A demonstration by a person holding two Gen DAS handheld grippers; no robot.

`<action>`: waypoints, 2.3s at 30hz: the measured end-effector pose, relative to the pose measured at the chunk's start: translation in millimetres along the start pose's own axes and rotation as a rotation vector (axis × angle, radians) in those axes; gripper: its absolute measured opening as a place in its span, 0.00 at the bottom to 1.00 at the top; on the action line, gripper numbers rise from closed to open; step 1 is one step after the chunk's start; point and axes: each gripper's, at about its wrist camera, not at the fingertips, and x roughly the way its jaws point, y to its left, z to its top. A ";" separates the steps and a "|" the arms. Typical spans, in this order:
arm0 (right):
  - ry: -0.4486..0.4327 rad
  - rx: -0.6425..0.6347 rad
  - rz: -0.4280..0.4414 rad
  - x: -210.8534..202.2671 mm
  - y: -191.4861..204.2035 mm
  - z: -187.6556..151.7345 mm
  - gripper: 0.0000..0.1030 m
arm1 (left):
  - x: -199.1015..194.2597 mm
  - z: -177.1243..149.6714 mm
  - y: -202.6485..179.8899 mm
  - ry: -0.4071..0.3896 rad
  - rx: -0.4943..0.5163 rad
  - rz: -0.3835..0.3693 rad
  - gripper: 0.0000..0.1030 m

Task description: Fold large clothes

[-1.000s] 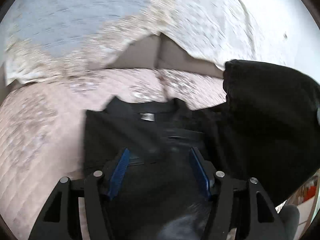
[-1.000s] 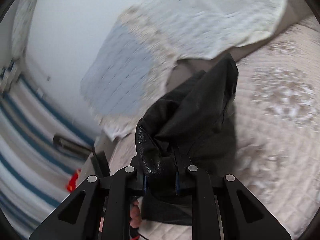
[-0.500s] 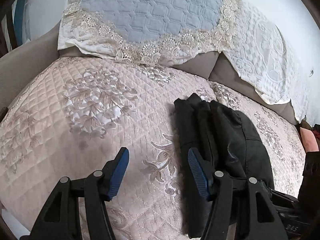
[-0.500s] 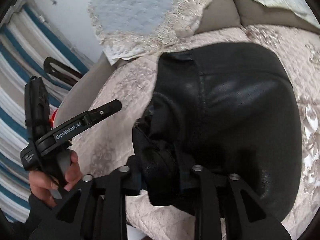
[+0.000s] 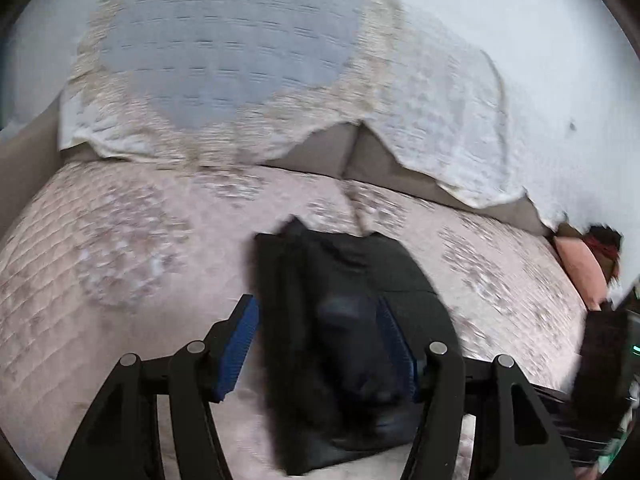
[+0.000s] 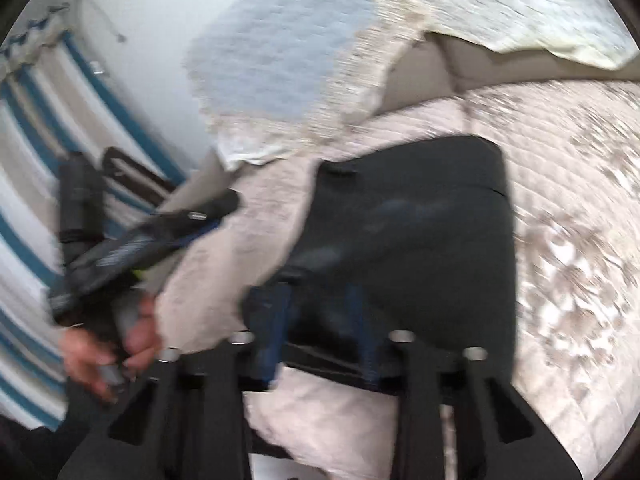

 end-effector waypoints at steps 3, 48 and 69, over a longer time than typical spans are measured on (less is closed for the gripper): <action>-0.022 0.034 -0.021 -8.3 -8.7 -1.0 0.21 | 11.5 -15.6 -26.1 0.021 0.095 -0.008 0.40; 0.042 -0.048 -0.226 24.9 -50.6 12.5 0.20 | 133.6 -12.3 17.4 0.089 -0.060 0.124 0.14; 0.040 -0.095 -0.207 17.4 -25.8 14.7 0.20 | 53.2 -54.4 15.5 0.106 0.000 0.140 0.26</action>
